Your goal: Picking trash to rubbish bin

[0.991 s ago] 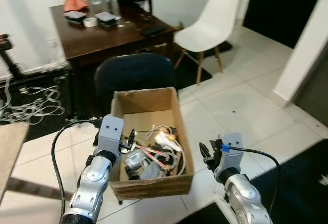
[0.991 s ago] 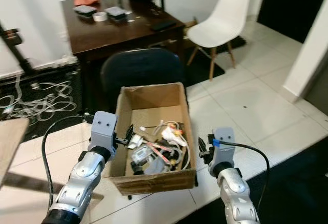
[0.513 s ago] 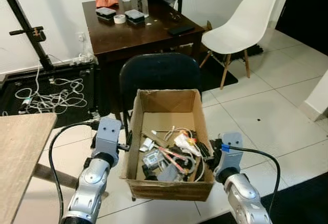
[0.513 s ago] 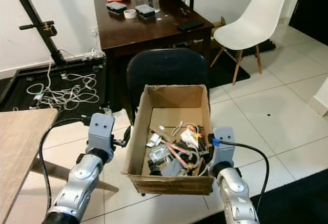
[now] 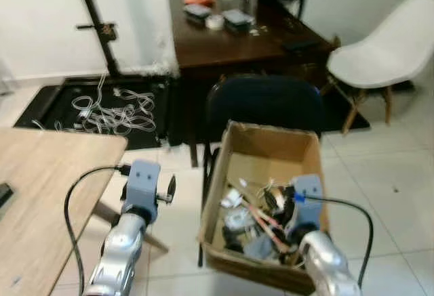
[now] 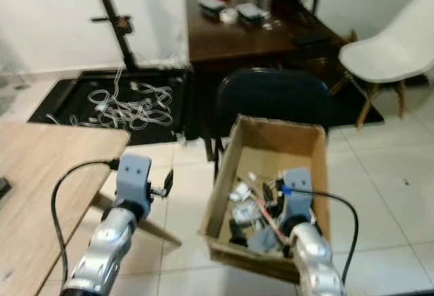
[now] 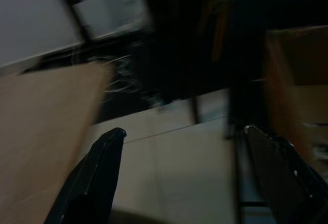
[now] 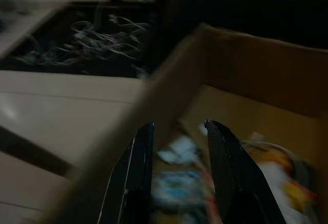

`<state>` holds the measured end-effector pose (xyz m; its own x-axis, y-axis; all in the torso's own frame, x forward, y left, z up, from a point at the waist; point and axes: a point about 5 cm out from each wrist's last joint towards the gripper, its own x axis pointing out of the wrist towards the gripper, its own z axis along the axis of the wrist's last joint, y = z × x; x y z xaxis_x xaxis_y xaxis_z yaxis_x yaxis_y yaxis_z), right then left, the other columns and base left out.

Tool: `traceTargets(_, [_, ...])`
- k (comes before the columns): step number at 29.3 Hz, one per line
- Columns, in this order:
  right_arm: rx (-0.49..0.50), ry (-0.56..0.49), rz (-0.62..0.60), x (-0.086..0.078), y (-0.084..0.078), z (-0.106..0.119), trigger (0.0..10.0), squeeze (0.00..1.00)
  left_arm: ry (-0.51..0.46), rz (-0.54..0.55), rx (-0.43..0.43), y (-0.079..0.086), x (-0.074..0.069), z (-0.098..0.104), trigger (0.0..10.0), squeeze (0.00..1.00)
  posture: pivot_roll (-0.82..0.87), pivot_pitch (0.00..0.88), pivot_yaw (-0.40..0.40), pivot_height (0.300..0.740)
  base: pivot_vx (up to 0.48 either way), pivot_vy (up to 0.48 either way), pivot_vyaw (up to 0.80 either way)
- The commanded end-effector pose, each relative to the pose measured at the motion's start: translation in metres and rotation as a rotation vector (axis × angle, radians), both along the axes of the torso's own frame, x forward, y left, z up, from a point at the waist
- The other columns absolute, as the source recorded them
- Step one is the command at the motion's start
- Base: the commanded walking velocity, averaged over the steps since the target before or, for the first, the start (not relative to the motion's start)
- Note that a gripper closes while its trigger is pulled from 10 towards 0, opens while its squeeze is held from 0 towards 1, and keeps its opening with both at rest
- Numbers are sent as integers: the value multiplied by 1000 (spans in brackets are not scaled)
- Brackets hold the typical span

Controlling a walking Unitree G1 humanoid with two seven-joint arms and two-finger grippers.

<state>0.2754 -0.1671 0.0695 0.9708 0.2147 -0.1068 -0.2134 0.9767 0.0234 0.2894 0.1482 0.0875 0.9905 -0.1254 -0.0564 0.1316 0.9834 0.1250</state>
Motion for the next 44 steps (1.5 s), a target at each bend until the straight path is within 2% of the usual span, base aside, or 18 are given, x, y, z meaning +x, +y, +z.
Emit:
traceTargets(1, [-8, 19, 13, -3, 3, -4, 10000, 0, 14, -7, 5, -1, -4, -4, 10000, 0, 24, 16, 39, 740, 0, 0, 800])
traceTargets(7, [-10, 19, 28, -4, 6, -4, 10000, 0, 4, -9, 1, -2, -4, -1, 10000, 0, 22, 18, 40, 740, 0, 0, 800])
traceTargets(12, [-7, 23, 35, -6, 8, -6, 10000, 0, -46, -59, -47, -9, -5, 11, 10000, 0, 25, 11, 33, 740, 0, 0, 800])
traceTargets(20, [-7, 13, 39, -4, 9, -4, 10000, 0, -89, -71, -88, -10, -5, 23, 10000, 0, 39, 0, 34, 740, 0, 0, 800])
traceTargets(27, [16, -17, 52, -2, 14, 5, 10000, 0, -146, -147, -125, -25, -10, 42, 10000, 0, 34, 0, 39, 740, 0, 0, 800])
traceTargets(29, [14, -25, 55, -2, 14, 7, 10000, 0, -176, -152, -147, -27, -11, 51, 10000, 0, 34, 0, 39, 740, 0, 0, 800])
traceTargets(33, [13, -28, 55, -2, 14, 7, 10000, 0, -190, -160, -158, -28, -11, 56, 10000, 0, 31, 0, 43, 740, 0, 0, 800])
traceTargets(40, [16, -31, 55, -3, 15, 8, 10000, 0, -248, -229, -133, -38, -10, 77, 10000, 0, 43, 2, 35, 740, 0, 0, 800])
traceTargets(43, [18, -31, 52, -2, 15, 8, 10000, 0, -277, -250, -143, -41, -11, 88, 10000, 0, 43, 2, 35, 740, 0, 0, 800])
traceTargets(44, [13, -33, 60, -2, 16, 9, 10000, 0, -308, -268, -151, -44, -11, 100, 10000, 0, 40, 6, 36, 740, 0, 0, 800])
